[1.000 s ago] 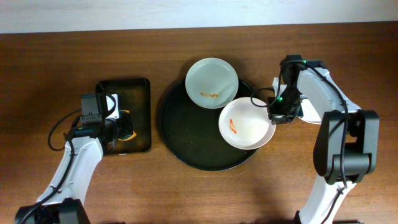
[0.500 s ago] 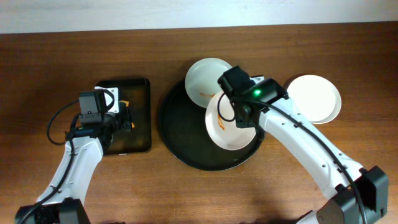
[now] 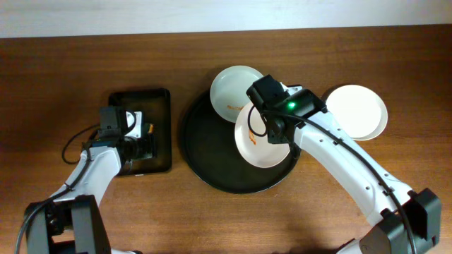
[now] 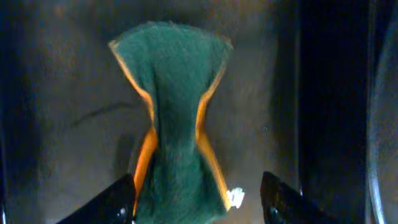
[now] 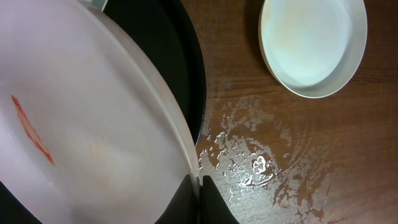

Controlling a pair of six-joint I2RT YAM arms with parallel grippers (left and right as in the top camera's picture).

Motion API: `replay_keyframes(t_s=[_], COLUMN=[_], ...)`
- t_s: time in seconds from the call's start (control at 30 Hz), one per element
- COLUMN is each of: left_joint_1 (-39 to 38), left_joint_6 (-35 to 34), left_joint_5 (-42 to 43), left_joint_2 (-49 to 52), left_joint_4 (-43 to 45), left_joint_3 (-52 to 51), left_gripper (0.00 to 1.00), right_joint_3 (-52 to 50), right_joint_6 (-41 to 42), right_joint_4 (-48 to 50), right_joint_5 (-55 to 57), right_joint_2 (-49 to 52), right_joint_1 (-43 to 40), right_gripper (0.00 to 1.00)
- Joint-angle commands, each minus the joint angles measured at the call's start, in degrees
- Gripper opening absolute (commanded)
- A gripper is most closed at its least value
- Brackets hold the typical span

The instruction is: Clean dirty plates on tray and stack at the side

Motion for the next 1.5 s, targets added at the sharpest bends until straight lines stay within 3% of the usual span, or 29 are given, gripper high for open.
replay_keyframes(t_s=[0.0, 0.1, 0.2, 0.23, 0.33, 0.37, 0.4, 0.43, 0.47, 0.8, 0.97, 1.03, 1.13, 1.17, 1.2, 1.27, 1.3, 1.37, 1.43, 1.47], left_joint_1=[0.2, 0.2, 0.2, 0.2, 0.2, 0.2, 0.2, 0.2, 0.2, 0.2, 0.2, 0.2, 0.22, 0.2, 0.2, 0.2, 0.2, 0.2, 0.2, 0.2], left_joint_6=[0.46, 0.46, 0.46, 0.46, 0.22, 0.22, 0.22, 0.22, 0.22, 0.24, 0.24, 0.24, 0.24, 0.24, 0.24, 0.24, 0.24, 0.24, 0.24, 0.24], left_joint_5=[-4.35, -4.07, -4.09, -4.09, -4.07, -4.07, -4.04, -4.04, -3.8, -3.23, -3.23, -3.23, -3.23, -3.19, -2.99, -3.02, -3.02, -3.02, -3.02, -3.02], left_joint_2=[1.73, 6.23, 6.71, 6.34, 2.75, 1.7, 0.68, -0.11, -0.26, 5.49, 9.4, 9.4, 9.14, 8.68, 8.15, 7.96, 7.96, 7.98, 7.98, 7.98], left_joint_4=[-0.26, 1.46, 1.81, 1.42, -2.78, -4.28, -5.33, -5.4, -4.35, 6.49, 9.38, 11.23, 10.99, 10.4, 9.49, 6.54, 4.52, 1.92, 1.4, 1.36], left_joint_3=[-0.33, -0.55, -0.24, 0.39, 4.42, 5.18, 5.42, 5.44, 5.57, 5.57, 5.57, 5.57, 5.79, 5.81, 5.81, 5.81, 5.81, 5.79, 5.77, 5.73], left_gripper=[0.56, 0.46, 0.06, 0.01, 0.02, 0.3, 0.7, 0.82, 0.84, 0.8, 0.37, 0.01, 0.01, 0.06, 0.49, 0.82, 0.85, 0.83, 0.53, 0.32], right_joint_3=[-0.26, -0.26, -0.26, -0.26, -0.26, -0.26, -0.26, -0.26, -0.24, -0.26, -0.26, -0.24, -0.26, -0.26, -0.26, -0.26, -0.26, -0.35, -0.39, -0.59], right_joint_6=[0.68, 0.68, 0.68, 0.68, 0.68, 0.68, 0.68, 0.68, 0.68, 0.68, 0.68, 0.66, 0.63, 0.46, 0.22, 0.22, 0.26, 0.26, 0.31, 0.33], right_joint_4=[-0.17, -0.39, -0.37, -0.37, -0.37, -0.37, -0.37, -0.35, -0.35, -0.35, -0.35, -0.37, -0.37, -0.37, -0.37, -0.72, -1.09, -1.46, -1.44, -1.33], right_joint_5=[1.55, 1.6, 1.77, 1.79, 1.81, 1.79, 1.79, 1.79, 1.79, 1.79, 1.79, 1.79, 1.84, 2.05, 2.05, 1.99, 1.97, 1.97, 1.97, 1.97], right_joint_2=[-0.46, -0.46, -0.46, -0.46, -0.46, -0.46, -0.46, -0.46, -0.46, -0.46, -0.46, -0.46, -0.46, -0.46, -0.46, -0.46, -0.46, -0.46, -0.44, -0.44], right_joint_1=[0.04, 0.04, 0.04, 0.04, 0.02, 0.04, 0.04, 0.04, 0.04, 0.04, 0.04, 0.04, 0.02, 0.02, 0.04, 0.04, 0.04, 0.04, 0.04, 0.04], right_gripper=[0.04, 0.04, 0.04, 0.04, 0.04, 0.04, 0.04, 0.04, 0.04, 0.04, 0.04, 0.04, 0.04, 0.04, 0.04, 0.04, 0.04, 0.04, 0.04, 0.04])
